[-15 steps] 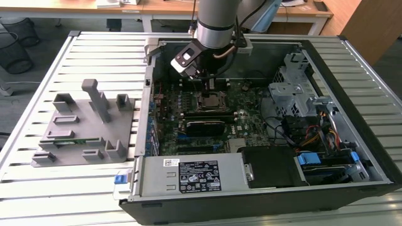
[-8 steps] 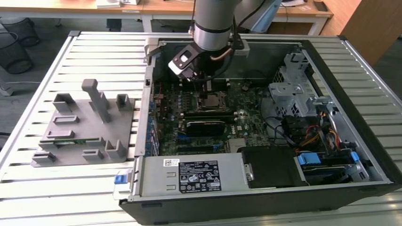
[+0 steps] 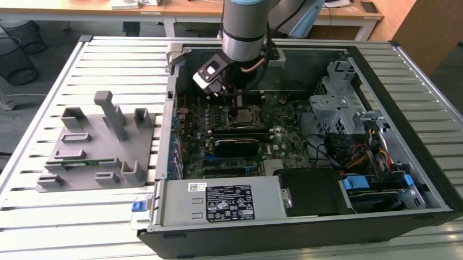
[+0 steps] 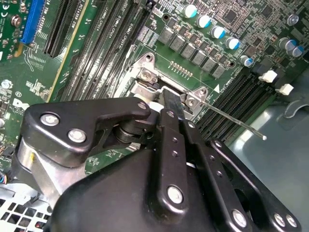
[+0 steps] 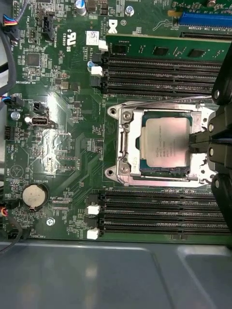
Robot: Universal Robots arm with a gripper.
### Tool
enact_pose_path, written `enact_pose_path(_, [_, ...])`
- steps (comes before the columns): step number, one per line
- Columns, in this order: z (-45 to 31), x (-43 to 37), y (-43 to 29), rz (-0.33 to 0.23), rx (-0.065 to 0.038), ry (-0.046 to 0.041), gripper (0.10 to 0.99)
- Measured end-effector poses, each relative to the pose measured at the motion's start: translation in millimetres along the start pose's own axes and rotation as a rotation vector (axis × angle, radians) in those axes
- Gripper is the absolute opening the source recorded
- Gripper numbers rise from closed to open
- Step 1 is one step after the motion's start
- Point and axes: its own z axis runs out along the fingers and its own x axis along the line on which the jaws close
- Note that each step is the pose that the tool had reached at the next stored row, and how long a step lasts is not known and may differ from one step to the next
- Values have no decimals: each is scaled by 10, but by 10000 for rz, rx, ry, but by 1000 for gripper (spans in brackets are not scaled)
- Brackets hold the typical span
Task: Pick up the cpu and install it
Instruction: 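Close the cpu cover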
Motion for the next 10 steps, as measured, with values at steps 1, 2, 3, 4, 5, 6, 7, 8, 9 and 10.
enact_pose_path(1, [7,0,0,-1,0,0,106])
enact_pose_path(2, [14,0,0,0,0,0,106])
enact_pose_path(3, [20,0,0,1,0,0,106])
enact_pose_path(4, [27,0,0,1,0,-1,106])
enact_pose_path(5, [32,0,0,1,0,0,106])
enact_pose_path(6, [38,0,0,0,0,0,106])
enact_pose_path(7, [44,0,1,1,0,0,106])
enact_pose_path(8, [49,0,1,0,0,0,106])
enact_pose_path(9, [54,0,1,0,0,0,106])
enact_pose_path(10, [58,0,1,0,0,-1,106])
